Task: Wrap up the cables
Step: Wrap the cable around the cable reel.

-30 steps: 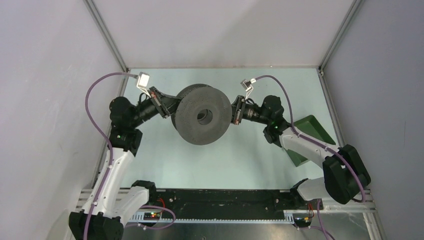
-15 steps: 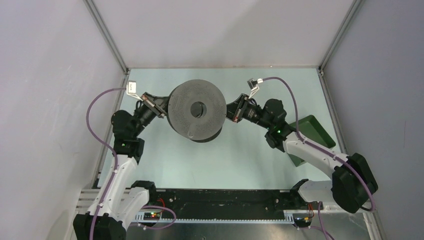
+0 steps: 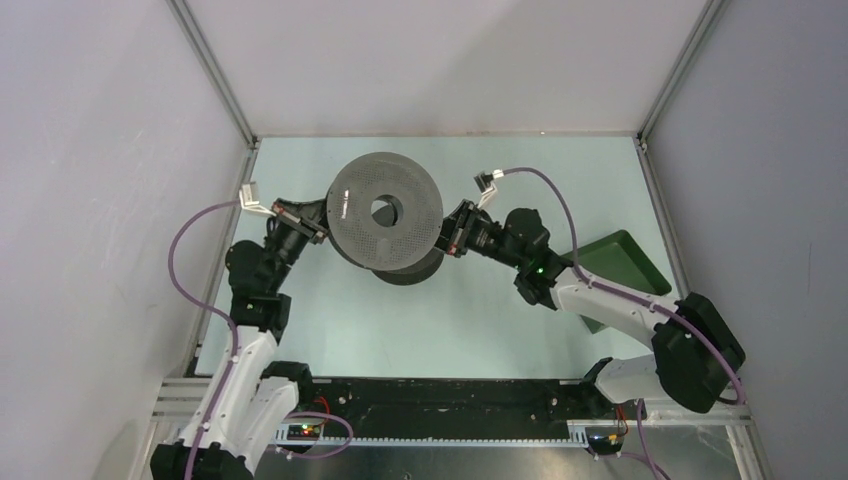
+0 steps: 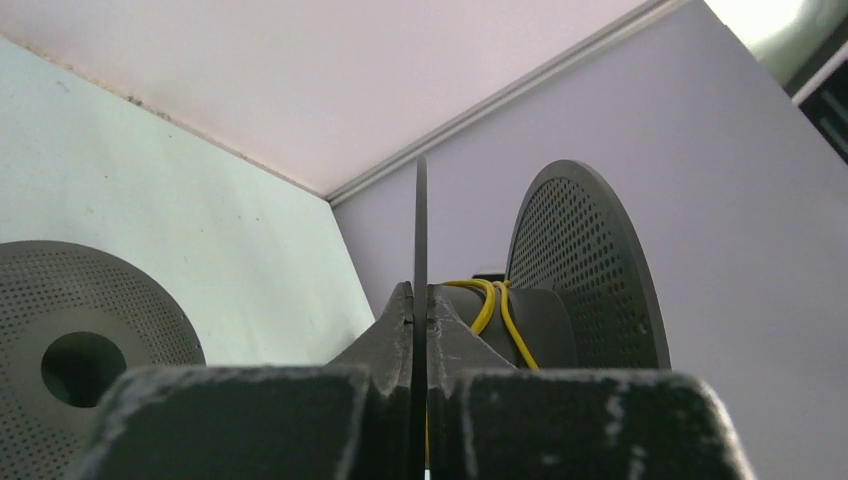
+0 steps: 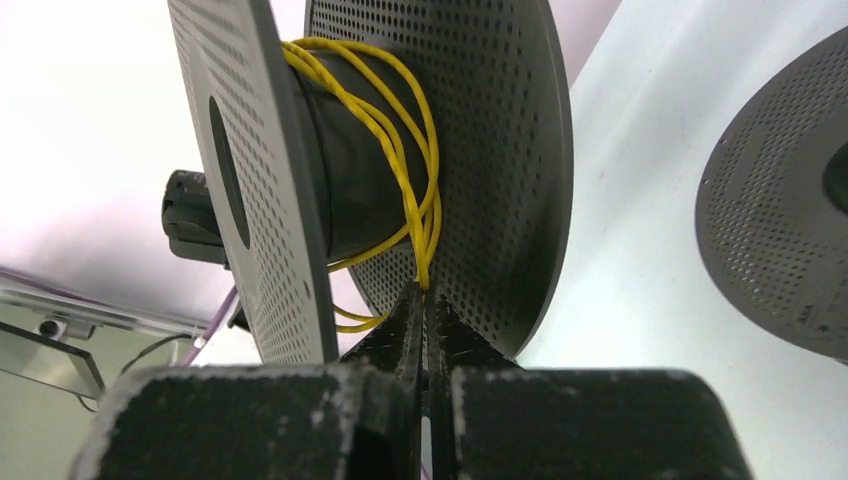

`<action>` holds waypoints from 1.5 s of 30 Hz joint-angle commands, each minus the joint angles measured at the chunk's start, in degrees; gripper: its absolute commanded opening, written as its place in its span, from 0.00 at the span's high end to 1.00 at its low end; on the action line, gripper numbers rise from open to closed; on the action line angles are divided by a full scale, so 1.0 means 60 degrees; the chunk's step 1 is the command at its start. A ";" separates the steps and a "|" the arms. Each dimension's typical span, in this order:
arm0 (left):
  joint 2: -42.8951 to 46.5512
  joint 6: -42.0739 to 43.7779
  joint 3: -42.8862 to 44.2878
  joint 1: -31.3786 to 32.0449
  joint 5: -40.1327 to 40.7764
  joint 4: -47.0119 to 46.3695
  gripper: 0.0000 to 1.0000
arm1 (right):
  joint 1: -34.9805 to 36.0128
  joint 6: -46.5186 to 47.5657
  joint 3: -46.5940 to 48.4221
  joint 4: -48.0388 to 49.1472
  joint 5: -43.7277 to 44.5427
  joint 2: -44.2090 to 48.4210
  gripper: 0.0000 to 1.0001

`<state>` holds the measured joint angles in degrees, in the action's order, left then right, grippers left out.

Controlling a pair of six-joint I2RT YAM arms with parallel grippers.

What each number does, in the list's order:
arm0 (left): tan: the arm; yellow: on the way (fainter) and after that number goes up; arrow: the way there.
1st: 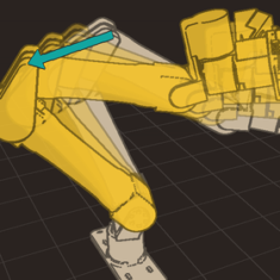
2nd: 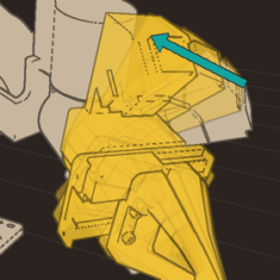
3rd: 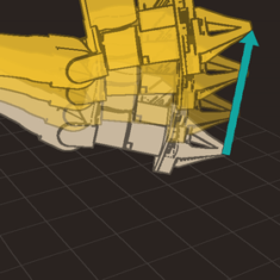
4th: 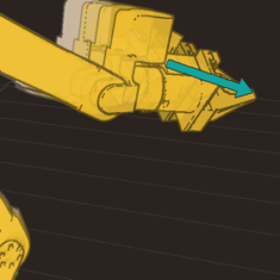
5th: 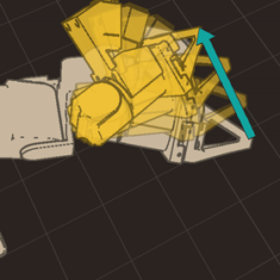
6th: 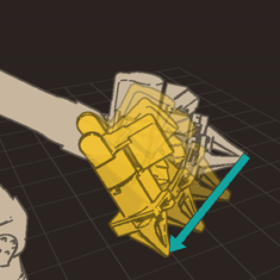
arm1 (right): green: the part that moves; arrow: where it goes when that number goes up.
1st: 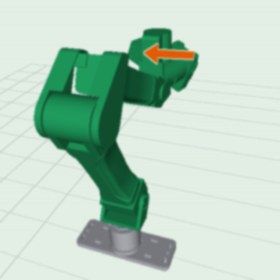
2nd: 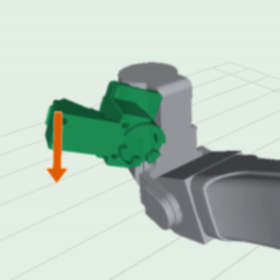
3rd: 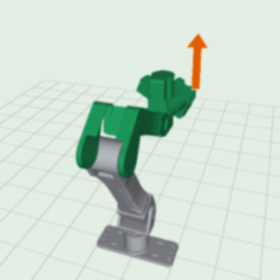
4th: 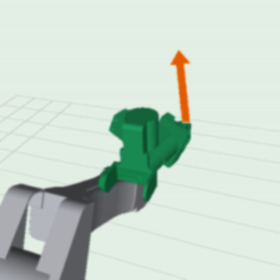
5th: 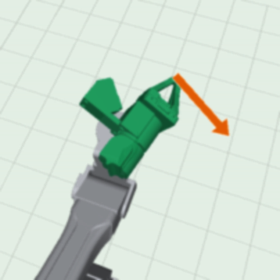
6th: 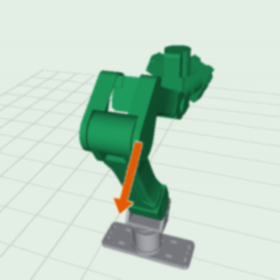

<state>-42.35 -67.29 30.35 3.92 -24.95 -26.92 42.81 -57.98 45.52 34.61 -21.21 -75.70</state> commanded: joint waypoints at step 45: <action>0.0601 -0.0461 -0.0919 -0.0137 0.1632 -0.0877 1.00 | 0.0288 -0.0441 -0.0388 0.0505 0.2047 -0.0671 1.00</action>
<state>-39.83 -72.01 22.81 3.73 -16.25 -26.44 44.75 -63.37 44.34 39.42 -9.87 -82.89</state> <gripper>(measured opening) 0.023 0.009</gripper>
